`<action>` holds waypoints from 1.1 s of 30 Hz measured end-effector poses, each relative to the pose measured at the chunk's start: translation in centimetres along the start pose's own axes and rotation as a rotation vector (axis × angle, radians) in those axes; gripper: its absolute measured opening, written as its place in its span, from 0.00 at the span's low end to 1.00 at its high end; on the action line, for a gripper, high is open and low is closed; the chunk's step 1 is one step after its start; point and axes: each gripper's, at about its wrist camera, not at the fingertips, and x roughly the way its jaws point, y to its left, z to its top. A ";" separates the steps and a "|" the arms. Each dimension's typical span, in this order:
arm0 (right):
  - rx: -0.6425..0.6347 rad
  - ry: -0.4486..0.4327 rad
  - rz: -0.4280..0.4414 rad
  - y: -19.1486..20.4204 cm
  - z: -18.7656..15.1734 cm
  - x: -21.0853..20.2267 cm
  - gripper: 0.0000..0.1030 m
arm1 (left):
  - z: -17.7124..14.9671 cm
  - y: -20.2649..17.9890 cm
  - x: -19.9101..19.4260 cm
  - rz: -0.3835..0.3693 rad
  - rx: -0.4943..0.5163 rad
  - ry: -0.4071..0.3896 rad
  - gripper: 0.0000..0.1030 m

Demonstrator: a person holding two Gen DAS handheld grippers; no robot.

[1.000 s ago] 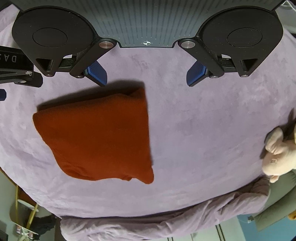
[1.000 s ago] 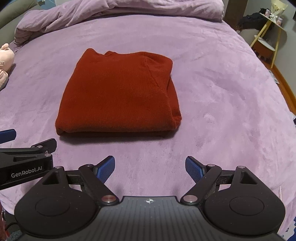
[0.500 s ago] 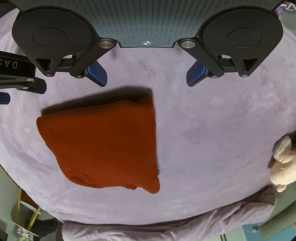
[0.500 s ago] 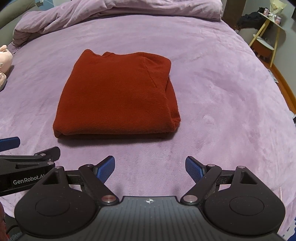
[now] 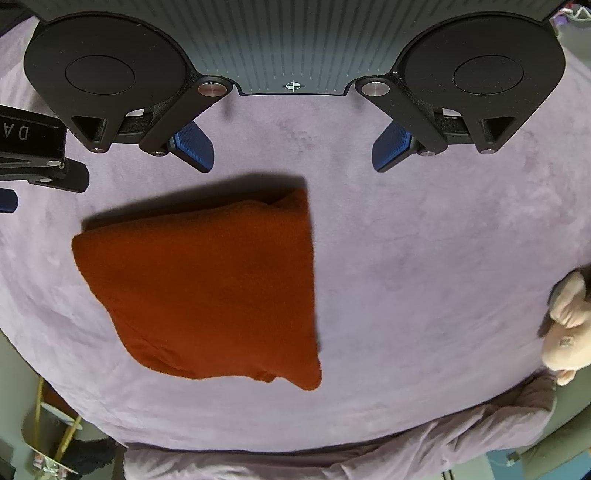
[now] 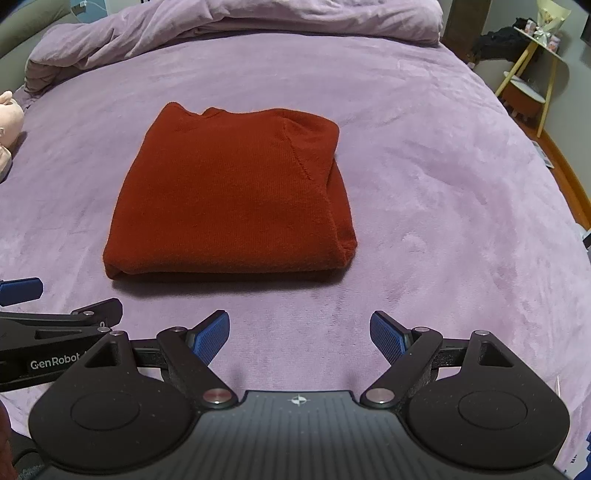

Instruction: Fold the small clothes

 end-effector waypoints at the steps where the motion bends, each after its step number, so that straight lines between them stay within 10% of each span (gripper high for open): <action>1: 0.000 0.001 0.000 0.0 0.0 0.0 0.81 | 0.0 0.0 0.0 0.000 0.000 0.001 0.93; 33: 0.017 -0.011 0.009 -0.4 -0.1 -0.1 0.81 | 0.0 -0.2 0.4 -0.048 -0.028 0.038 0.93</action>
